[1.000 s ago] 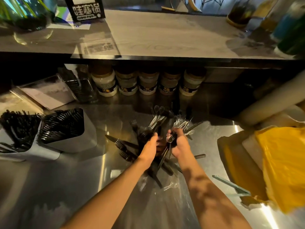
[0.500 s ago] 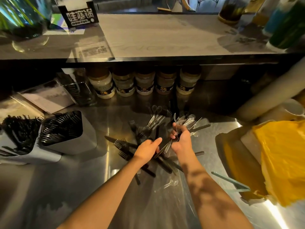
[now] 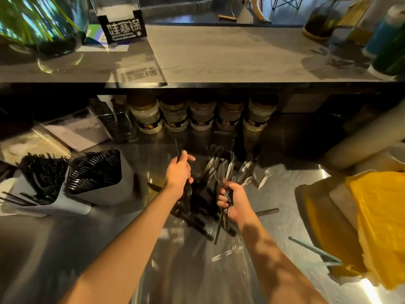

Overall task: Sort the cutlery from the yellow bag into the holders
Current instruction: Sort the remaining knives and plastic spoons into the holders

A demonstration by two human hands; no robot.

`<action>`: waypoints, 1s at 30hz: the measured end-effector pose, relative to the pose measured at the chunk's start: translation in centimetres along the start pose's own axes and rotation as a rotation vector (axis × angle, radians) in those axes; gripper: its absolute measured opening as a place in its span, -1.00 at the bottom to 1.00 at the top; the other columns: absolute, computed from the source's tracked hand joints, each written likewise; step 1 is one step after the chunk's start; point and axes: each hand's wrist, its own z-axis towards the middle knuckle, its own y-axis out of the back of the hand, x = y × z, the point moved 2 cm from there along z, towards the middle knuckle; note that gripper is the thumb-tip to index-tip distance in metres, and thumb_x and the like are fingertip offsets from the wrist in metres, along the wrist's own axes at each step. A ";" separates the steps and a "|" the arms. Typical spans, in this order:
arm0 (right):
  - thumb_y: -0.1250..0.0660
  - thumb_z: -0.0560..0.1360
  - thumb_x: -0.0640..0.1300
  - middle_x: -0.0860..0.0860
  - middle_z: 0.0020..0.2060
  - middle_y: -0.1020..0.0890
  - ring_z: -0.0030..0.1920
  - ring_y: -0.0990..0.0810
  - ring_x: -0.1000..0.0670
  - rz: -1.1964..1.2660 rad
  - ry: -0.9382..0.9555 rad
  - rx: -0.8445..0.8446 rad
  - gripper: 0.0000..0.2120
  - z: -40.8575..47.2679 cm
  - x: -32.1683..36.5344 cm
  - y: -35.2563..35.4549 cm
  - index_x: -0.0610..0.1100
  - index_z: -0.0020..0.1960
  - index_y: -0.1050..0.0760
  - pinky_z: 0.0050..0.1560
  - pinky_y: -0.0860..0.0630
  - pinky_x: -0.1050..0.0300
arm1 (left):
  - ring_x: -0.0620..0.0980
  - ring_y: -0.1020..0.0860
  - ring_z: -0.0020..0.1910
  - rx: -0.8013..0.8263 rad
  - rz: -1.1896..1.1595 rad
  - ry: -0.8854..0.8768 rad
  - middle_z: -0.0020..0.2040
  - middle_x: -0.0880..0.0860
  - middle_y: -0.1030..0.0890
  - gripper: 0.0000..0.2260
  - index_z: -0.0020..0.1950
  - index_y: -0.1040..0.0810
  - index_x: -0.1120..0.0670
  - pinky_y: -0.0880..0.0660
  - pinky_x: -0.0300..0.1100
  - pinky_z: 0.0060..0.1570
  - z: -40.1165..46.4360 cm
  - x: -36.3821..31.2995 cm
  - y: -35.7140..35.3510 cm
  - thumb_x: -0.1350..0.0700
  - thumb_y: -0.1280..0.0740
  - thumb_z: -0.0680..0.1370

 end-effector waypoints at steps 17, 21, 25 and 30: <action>-0.28 0.57 -0.24 -0.04 -0.38 -0.51 -0.43 -0.54 0.02 -0.001 -0.019 0.108 -0.87 -3.4 0.2 -3.8 -0.21 0.09 -0.55 -0.56 -0.43 0.25 | -0.13 -0.08 -0.52 -0.039 -0.696 -0.007 -0.44 -0.05 -0.20 -0.64 0.09 -0.57 0.09 -0.05 -0.25 -0.58 -0.6 -5.4 1.0 -0.14 -0.12 0.69; -0.27 0.56 -0.23 -0.04 -0.36 -0.53 -0.50 -0.45 0.07 0.043 0.036 0.067 -0.92 -4.0 0.7 -5.6 -0.20 -0.03 -0.53 -0.62 -0.26 0.29 | -0.12 -0.10 -0.53 -0.060 -0.719 -0.082 -0.44 -0.04 -0.20 -0.65 0.05 -0.57 0.09 -0.08 -0.23 -0.56 -1.9 -5.2 0.8 -0.14 -0.14 0.68; -0.24 0.57 -0.23 0.03 -0.41 -0.44 -0.51 -0.41 0.10 0.073 0.121 0.000 -0.84 -4.3 0.4 -7.2 -0.11 -0.18 -0.47 -0.59 -0.26 0.27 | -0.12 -0.14 -0.56 -0.041 -0.778 -0.075 -0.46 -0.05 -0.21 -0.68 -0.10 -0.53 0.10 -0.11 -0.25 -0.58 -4.0 -5.4 0.0 -0.09 -0.17 0.68; -0.33 0.46 -0.26 -0.01 -0.39 -0.48 -0.40 -0.44 0.01 0.170 0.184 -0.154 -0.81 -4.6 -0.1 -8.9 -0.15 -0.32 -0.46 -0.35 -0.37 0.14 | -0.12 -0.16 -0.53 0.001 -0.746 -0.049 -0.47 -0.06 -0.21 -0.65 -0.22 -0.46 0.09 -0.14 -0.24 -0.52 -6.5 -5.0 -1.4 -0.07 -0.19 0.68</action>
